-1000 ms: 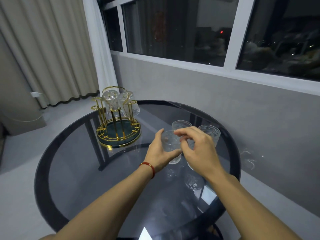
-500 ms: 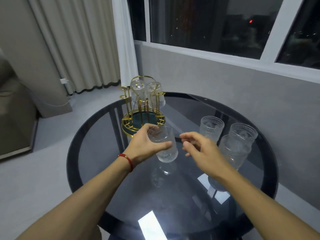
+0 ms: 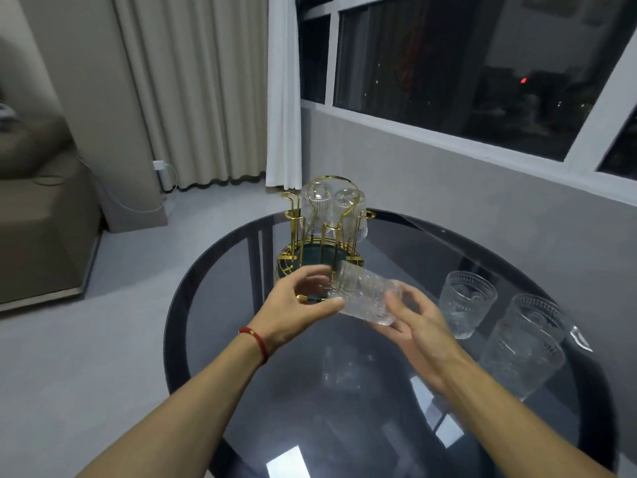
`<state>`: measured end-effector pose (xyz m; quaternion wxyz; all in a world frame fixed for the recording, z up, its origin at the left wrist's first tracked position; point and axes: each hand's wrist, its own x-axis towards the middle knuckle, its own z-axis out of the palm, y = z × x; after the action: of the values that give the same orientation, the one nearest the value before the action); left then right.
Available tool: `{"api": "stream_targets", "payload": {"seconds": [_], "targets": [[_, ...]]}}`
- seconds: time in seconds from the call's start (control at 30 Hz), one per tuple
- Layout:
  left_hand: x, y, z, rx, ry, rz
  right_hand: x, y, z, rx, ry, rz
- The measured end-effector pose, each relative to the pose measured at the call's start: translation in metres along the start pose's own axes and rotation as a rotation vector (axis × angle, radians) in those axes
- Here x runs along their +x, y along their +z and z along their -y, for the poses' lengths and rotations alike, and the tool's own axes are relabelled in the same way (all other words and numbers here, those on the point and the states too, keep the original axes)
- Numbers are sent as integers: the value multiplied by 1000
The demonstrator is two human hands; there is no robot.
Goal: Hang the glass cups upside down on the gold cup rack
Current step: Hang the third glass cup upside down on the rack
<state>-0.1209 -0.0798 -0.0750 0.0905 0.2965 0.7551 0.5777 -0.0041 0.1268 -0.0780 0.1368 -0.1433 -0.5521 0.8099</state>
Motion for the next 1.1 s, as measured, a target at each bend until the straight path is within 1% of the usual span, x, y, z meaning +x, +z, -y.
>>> {"api": "stream_targets", "payload": {"seconds": [0.07,0.1,0.17,0.23,0.27,0.37,0.43,0.53,0.63,0.73,0.87,1.0,1.1], "targets": [[3,-7,14,181,9,-38,-1,-3,5,-113,-65,-108],[4,-10,22,308,26,-51,-2,-2,9,-160,-101,-139],[7,-8,37,564,54,-14,-7,1,20,-244,-189,-156],[7,-4,52,722,48,37,-11,12,35,-326,-298,-137],[7,-1,58,772,43,52,-13,19,43,-363,-357,-127],[9,4,71,857,54,15,-3,57,78,-481,-541,-54],[9,6,75,879,64,2,14,88,102,-626,-665,-17],[9,6,78,881,79,-14,54,136,129,-813,-830,-30],[9,7,76,857,86,-29,93,172,141,-921,-828,-22],[9,7,76,847,83,-31,121,191,140,-1046,-766,54],[11,8,76,844,87,-37,144,199,133,-1165,-728,59],[12,9,78,842,91,-38,160,200,125,-1227,-669,44],[13,9,77,839,98,-43,169,204,120,-1309,-612,74]]}}
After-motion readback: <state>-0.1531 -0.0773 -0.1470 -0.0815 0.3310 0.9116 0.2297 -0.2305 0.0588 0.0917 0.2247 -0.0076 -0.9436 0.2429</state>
